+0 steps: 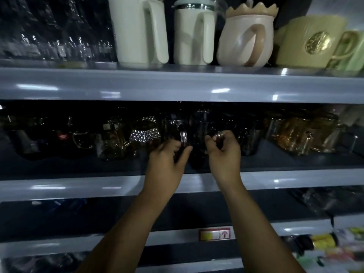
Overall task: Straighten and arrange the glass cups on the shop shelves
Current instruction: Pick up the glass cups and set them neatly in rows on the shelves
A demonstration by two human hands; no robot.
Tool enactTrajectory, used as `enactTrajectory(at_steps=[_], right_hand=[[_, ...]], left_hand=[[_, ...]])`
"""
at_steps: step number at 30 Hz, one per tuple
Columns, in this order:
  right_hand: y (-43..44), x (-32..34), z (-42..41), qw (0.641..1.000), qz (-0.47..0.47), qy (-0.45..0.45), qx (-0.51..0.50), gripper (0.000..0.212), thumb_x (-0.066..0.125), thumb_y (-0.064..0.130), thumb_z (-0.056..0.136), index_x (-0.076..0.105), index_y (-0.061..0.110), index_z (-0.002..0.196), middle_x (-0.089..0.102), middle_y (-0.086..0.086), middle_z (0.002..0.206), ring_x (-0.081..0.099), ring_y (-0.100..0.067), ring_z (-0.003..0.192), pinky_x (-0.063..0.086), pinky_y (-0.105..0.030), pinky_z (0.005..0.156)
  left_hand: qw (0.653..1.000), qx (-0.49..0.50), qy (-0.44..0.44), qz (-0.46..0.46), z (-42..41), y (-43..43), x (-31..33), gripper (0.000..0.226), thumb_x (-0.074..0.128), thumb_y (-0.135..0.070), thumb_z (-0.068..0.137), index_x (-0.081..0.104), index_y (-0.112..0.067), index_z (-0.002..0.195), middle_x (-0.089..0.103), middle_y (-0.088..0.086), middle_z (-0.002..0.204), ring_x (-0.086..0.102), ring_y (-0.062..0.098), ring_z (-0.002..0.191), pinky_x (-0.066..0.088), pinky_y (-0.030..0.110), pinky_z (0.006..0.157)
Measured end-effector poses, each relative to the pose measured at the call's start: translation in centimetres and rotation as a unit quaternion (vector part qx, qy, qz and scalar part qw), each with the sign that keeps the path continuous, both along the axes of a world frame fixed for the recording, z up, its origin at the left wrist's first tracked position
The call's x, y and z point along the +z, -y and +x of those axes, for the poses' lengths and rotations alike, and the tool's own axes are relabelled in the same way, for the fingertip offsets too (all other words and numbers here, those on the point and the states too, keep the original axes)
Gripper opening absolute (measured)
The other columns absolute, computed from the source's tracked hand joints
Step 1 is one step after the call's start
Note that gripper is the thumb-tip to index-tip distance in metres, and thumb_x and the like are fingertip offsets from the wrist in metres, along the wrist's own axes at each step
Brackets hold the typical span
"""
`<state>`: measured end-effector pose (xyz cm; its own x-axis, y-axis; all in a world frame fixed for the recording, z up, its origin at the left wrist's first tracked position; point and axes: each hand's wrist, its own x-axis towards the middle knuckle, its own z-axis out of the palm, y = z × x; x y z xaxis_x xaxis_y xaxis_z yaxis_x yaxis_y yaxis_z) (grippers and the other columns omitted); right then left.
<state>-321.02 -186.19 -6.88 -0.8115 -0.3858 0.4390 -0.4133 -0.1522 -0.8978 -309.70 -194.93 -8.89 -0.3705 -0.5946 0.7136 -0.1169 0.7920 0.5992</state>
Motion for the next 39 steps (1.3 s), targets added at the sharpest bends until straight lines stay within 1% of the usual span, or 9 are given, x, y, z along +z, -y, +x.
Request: enactTrajectory(at_steps=[5, 11, 13, 17, 22, 26, 29, 36, 39], right_hand=[[0.5, 0.1, 0.2, 0.997, 0.047, -0.052, -0.025, 0.014, 0.069, 0.014, 0.095, 0.055, 0.012, 0.093, 0.06, 0.004, 0.075, 0.056, -0.001, 0.062, 0.05, -0.021, 0.06], [0.6, 0.2, -0.4, 0.985, 0.11, -0.109, -0.079, 0.011, 0.069, 0.014, 0.093, 0.059, 0.011, 0.09, 0.066, -0.009, 0.087, 0.063, -0.022, 0.08, 0.045, -0.024, 0.068], [0.0, 0.3, -0.2, 0.979, 0.125, -0.13, -0.096, 0.013, 0.07, 0.015, 0.092, 0.064, 0.009, 0.101, 0.067, -0.01, 0.096, 0.064, -0.023, 0.089, 0.045, -0.023, 0.073], [-3.0, 0.1, 1.1, 0.976, 0.119, -0.156, -0.098, 0.036, 0.071, 0.015, 0.093, 0.06, 0.006, 0.126, 0.064, -0.007, 0.119, 0.061, -0.013, 0.108, 0.052, -0.023, 0.093], [-8.3, -1.2, 2.8, 0.958, 0.124, -0.225, -0.126, 0.028, 0.071, 0.013, 0.093, 0.063, 0.011, 0.12, 0.061, 0.004, 0.113, 0.055, 0.008, 0.099, 0.042, -0.005, 0.087], [-13.2, -2.6, 2.5, 0.964, 0.141, -0.188, -0.126, 0.026, 0.069, 0.019, 0.096, 0.062, 0.018, 0.121, 0.059, 0.008, 0.115, 0.056, -0.006, 0.108, 0.047, -0.019, 0.089], [-17.4, -3.8, 0.8, 0.966, 0.167, -0.152, -0.127, 0.032, 0.07, 0.022, 0.095, 0.06, 0.017, 0.125, 0.061, 0.004, 0.12, 0.055, -0.006, 0.109, 0.045, -0.014, 0.09], [-28.5, -7.5, -6.1, 0.952, 0.261, -0.131, -0.095, 0.046, 0.073, 0.02, 0.09, 0.056, 0.015, 0.133, 0.061, -0.005, 0.128, 0.06, -0.019, 0.115, 0.052, -0.037, 0.093], [-33.7, -9.7, -9.4, 0.935, 0.321, -0.123, -0.088, 0.052, 0.073, 0.021, 0.09, 0.053, 0.015, 0.137, 0.06, -0.007, 0.13, 0.059, -0.023, 0.115, 0.045, -0.024, 0.087]], left_hand=[[1.0, -0.012, 0.012, -0.002, 0.2, 0.2, -0.2, 0.024, 0.075, -0.03, 0.09, 0.07, -0.008, 0.098, 0.068, 0.002, 0.09, 0.063, 0.011, 0.078, 0.051, 0.022, 0.07], [0.999, -0.05, 0.001, 0.003, 0.9, 0.2, -0.2, 0.022, 0.075, -0.02, 0.089, 0.066, -0.011, 0.107, 0.062, 0.0, 0.098, 0.06, 0.008, 0.08, 0.052, 0.016, 0.07], [0.997, -0.066, -0.024, 0.014, 1.3, -0.1, 0.0, 0.026, 0.073, -0.017, 0.09, 0.064, -0.012, 0.113, 0.059, 0.0, 0.107, 0.06, 0.005, 0.086, 0.051, 0.013, 0.073], [0.994, -0.09, -0.064, -0.007, 2.5, -1.3, 0.4, 0.024, 0.073, -0.013, 0.09, 0.063, -0.008, 0.112, 0.056, 0.003, 0.111, 0.061, 0.01, 0.09, 0.049, 0.015, 0.077], [0.982, -0.188, 0.016, 0.018, 3.4, -4.7, -0.2, 0.031, 0.074, -0.02, 0.089, 0.065, -0.018, 0.118, 0.063, -0.012, 0.103, 0.062, 0.008, 0.095, 0.049, 0.015, 0.082], [0.969, -0.228, 0.096, 0.015, 2.6, -8.0, -1.3, 0.026, 0.073, -0.03, 0.087, 0.066, -0.026, 0.112, 0.058, -0.03, 0.103, 0.059, -0.003, 0.097, 0.046, 0.009, 0.082], [0.962, -0.238, 0.128, 0.03, 0.6, -10.9, -2.2, 0.028, 0.073, -0.033, 0.086, 0.064, -0.027, 0.112, 0.06, -0.022, 0.107, 0.058, -0.001, 0.103, 0.048, 0.015, 0.086], [0.943, -0.249, 0.191, 0.107, -5.6, -20.0, -5.9, 0.036, 0.075, -0.033, 0.086, 0.059, -0.031, 0.118, 0.059, -0.023, 0.12, 0.054, -0.007, 0.111, 0.041, 0.009, 0.09], [0.944, -0.224, 0.203, 0.129, -8.4, -24.8, -8.1, 0.037, 0.075, -0.031, 0.087, 0.06, -0.028, 0.121, 0.061, -0.016, 0.12, 0.057, -0.001, 0.108, 0.047, 0.019, 0.093]])
